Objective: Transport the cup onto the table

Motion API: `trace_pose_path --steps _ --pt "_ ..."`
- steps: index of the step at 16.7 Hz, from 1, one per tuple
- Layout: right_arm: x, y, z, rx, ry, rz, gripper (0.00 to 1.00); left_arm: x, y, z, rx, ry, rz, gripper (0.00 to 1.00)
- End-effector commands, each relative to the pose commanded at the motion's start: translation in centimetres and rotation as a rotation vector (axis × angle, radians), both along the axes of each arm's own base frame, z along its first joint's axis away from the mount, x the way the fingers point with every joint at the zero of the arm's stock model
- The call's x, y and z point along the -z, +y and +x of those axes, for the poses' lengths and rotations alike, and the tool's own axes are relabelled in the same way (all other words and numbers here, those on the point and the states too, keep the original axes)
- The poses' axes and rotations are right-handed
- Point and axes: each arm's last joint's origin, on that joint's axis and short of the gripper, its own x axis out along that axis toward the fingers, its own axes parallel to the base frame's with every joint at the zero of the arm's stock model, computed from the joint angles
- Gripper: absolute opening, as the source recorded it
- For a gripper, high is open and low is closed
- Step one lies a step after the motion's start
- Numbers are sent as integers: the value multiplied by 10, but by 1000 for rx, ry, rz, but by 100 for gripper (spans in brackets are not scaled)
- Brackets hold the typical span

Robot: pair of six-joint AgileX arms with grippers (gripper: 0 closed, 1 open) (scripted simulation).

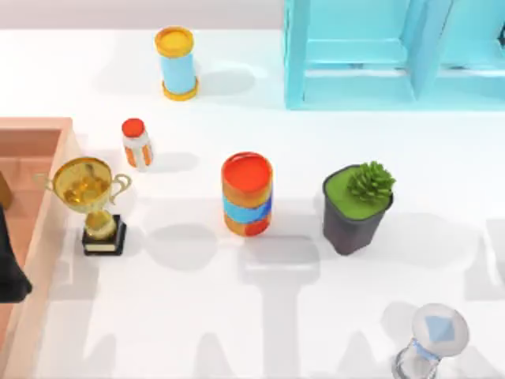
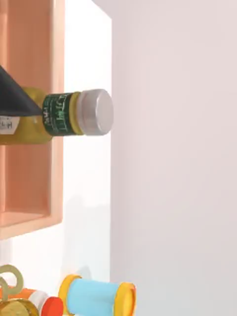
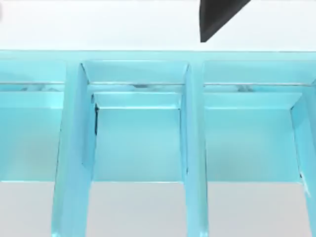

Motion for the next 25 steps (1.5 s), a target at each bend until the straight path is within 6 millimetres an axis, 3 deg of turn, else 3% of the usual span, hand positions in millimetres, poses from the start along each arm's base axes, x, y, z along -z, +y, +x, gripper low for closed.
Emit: trace_pose_path --steps 4,9,13,18,22,25 --pt "0 0 0 0 0 0 100 -7 2 0 -16 24 15 100" --pt "0 0 0 0 0 0 100 -46 10 7 -78 274 79 100" --pt "0 0 0 0 0 0 100 -64 22 34 -86 727 94 100" --pt "0 0 0 0 0 0 100 -64 42 79 -34 1309 54 100" --pt "0 0 0 0 0 0 100 -78 62 109 -1 1502 30 100" --pt "0 0 0 0 0 0 100 -85 71 119 14 1561 20 100"
